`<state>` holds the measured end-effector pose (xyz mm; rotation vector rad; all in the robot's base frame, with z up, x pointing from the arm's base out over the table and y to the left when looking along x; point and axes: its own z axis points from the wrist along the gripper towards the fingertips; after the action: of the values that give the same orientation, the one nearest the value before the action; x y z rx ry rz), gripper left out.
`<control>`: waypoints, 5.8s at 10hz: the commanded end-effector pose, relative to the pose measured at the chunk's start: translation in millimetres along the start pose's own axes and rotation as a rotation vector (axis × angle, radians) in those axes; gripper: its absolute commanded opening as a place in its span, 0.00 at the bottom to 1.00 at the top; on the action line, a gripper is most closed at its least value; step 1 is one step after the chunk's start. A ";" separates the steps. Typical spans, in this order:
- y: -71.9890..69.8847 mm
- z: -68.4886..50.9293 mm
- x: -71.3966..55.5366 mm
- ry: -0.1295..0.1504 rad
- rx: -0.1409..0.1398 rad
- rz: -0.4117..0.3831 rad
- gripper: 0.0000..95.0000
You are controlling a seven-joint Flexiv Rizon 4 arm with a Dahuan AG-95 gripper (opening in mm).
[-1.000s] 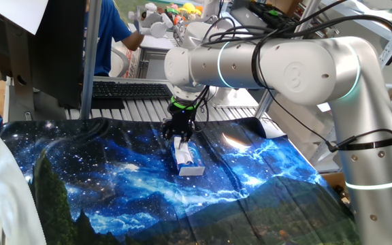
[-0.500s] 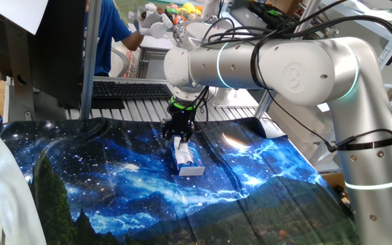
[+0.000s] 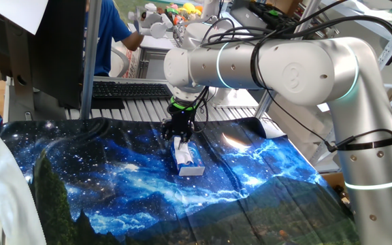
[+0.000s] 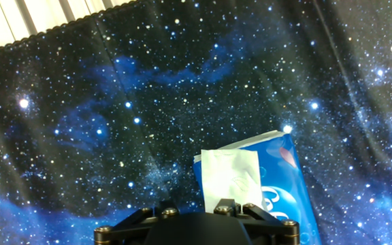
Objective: Pull out a napkin
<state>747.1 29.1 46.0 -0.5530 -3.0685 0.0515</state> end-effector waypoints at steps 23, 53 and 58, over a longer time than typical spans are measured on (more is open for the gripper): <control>-17.0 -0.5 -13.4 0.003 0.006 -0.043 0.40; -14.6 6.2 -14.8 0.009 -0.002 -0.042 0.40; -14.6 6.3 -14.9 0.011 -0.004 -0.040 0.20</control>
<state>755.8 9.7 40.2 -0.4890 -3.0696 0.0409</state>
